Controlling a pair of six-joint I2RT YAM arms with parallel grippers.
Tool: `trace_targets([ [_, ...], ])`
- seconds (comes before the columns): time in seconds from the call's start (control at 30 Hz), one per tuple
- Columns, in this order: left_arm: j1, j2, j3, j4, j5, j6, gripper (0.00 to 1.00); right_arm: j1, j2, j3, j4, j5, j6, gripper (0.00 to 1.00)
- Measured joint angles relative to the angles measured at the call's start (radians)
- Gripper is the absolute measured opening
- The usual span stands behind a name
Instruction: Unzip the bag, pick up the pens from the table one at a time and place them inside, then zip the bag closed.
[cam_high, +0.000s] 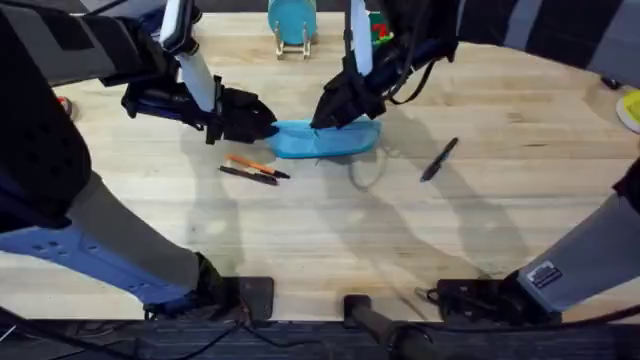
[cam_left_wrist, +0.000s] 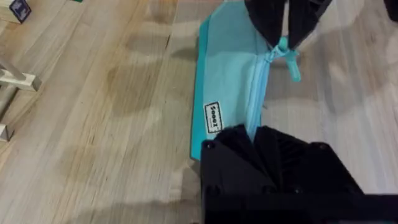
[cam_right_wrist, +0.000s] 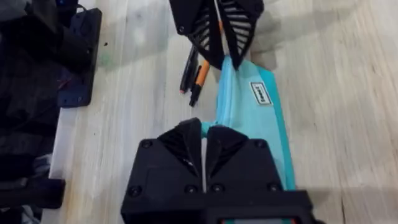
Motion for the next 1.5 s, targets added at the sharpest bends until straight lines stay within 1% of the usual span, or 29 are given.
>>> trace_targets([
  [0.5,0.000,0.000,0.000,0.000,-0.002,0.000,0.042,0.070,0.000,0.000,0.051,0.024,0.000,0.031],
  [1.2,0.000,0.000,0.000,0.000,-0.003,0.000,0.042,0.110,0.001,0.000,0.133,0.066,0.000,0.032],
  [1.5,0.000,0.000,0.000,-0.001,-0.003,0.000,0.042,0.114,0.001,0.000,0.135,0.071,0.000,0.032],
])
